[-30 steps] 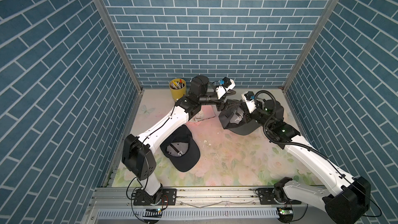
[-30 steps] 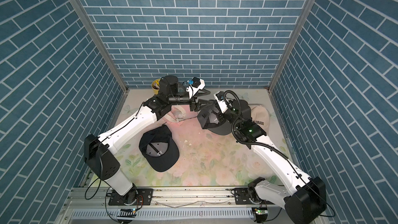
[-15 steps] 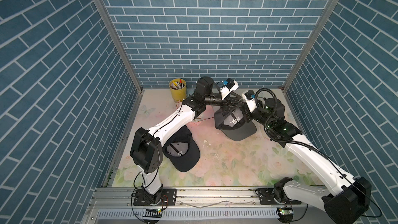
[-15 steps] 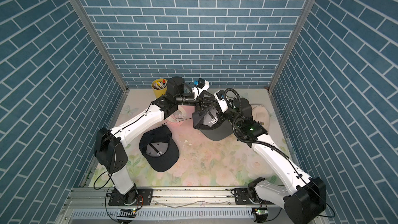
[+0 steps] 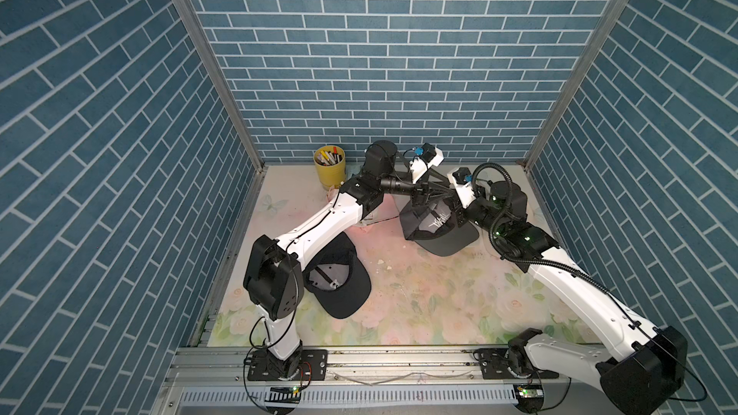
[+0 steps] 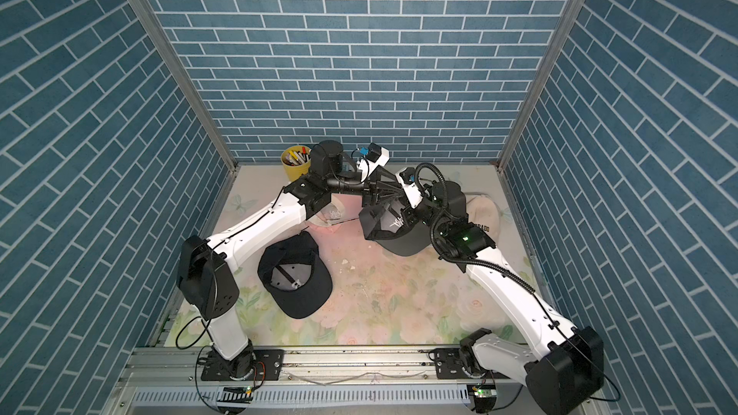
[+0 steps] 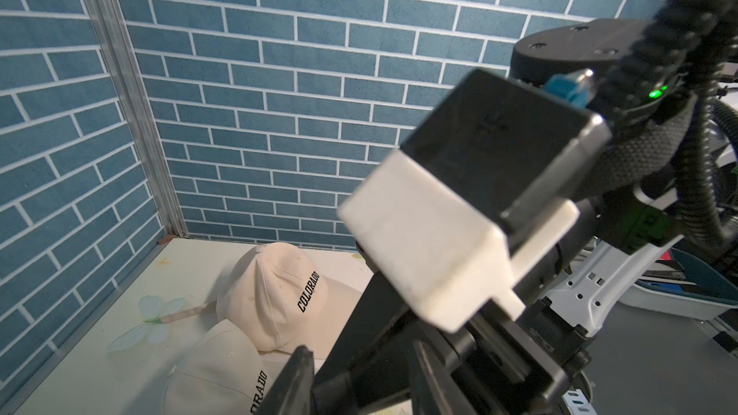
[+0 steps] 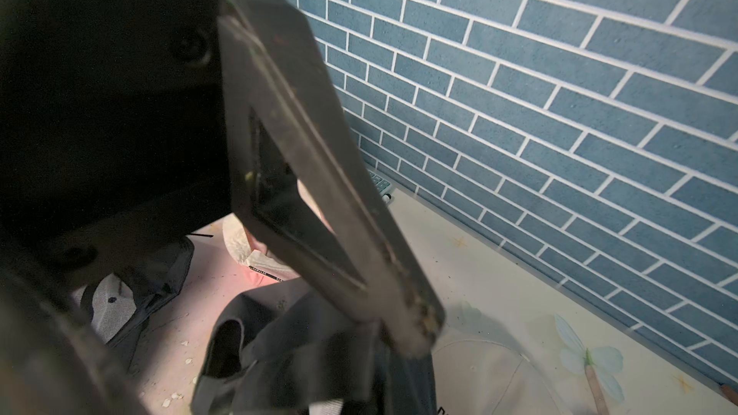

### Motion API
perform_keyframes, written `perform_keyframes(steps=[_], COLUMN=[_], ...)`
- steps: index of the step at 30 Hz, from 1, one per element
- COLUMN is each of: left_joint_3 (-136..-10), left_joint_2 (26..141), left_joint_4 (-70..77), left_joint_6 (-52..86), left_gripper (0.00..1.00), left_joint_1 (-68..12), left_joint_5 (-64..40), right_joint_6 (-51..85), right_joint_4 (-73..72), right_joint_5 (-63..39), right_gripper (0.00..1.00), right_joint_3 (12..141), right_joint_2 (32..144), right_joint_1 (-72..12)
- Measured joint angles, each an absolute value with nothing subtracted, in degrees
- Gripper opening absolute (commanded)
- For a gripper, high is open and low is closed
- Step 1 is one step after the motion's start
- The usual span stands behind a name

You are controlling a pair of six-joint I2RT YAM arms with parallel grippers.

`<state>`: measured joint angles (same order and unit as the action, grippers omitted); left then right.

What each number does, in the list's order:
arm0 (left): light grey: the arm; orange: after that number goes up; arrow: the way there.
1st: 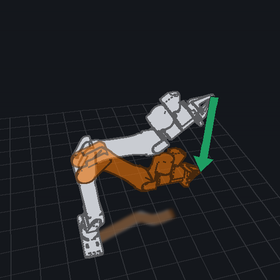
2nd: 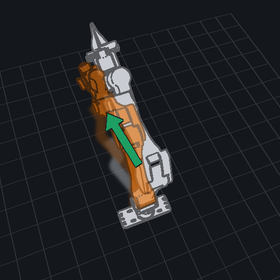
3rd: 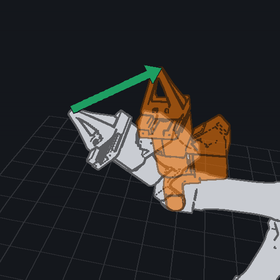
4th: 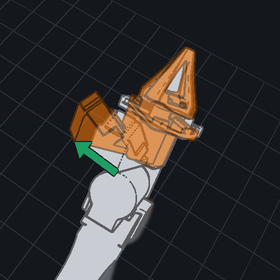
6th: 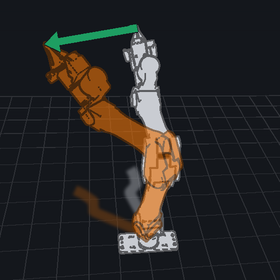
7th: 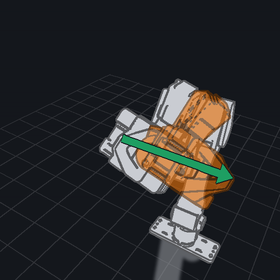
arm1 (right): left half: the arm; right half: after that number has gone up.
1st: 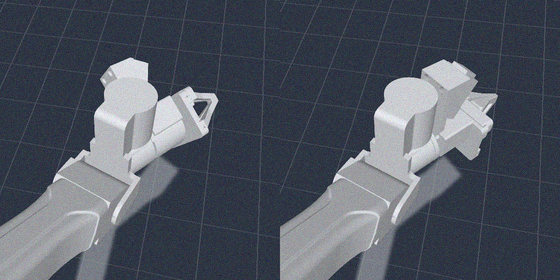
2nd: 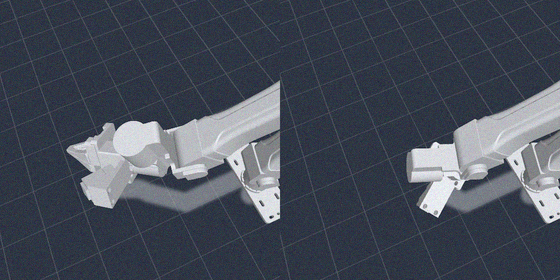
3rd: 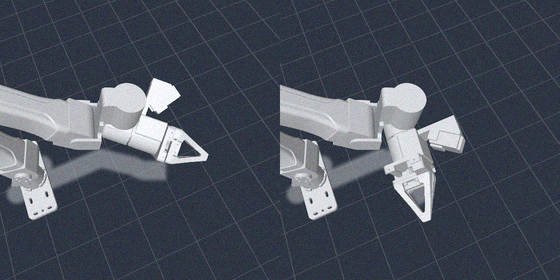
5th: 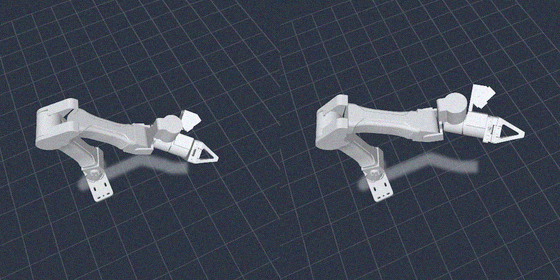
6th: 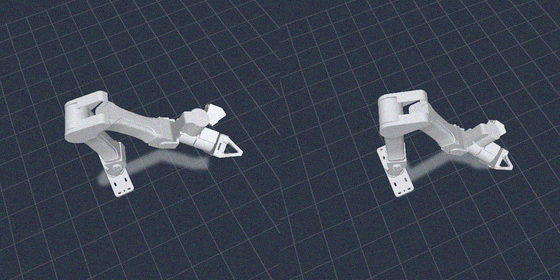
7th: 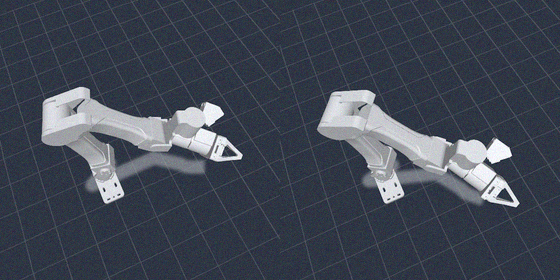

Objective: Open the adjustable buckle of the baseball cap
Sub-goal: Open the adjustable buckle on the baseball cap.

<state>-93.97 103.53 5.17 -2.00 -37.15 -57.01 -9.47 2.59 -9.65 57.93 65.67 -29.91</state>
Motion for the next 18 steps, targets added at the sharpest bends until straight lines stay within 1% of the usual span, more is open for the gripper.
perform_keyframes(steps=[9, 10, 18], left_joint_3=[-94.1, -94.1, -93.4], left_joint_2=[103.6, 103.6, 102.0], left_joint_4=[3.7, 3.6, 4.1], left_joint_6=[-2.9, -3.3, -5.4], left_gripper=[0.02, 0.00, 0.00], left_joint_1=[-37.2, -37.2, -37.1], left_joint_5=[-57.1, -56.8, -51.5], right_joint_6=[-9.4, -9.4, -7.4], right_joint_4=[2.5, 2.5, 2.2], right_joint_5=[-9.5, -9.5, -6.6], right_gripper=[0.00, 0.00, 0.00], right_joint_3=[58.2, 58.2, 58.1], right_joint_2=[65.7, 65.7, 65.7], right_joint_1=[-29.5, -29.3, -27.6])
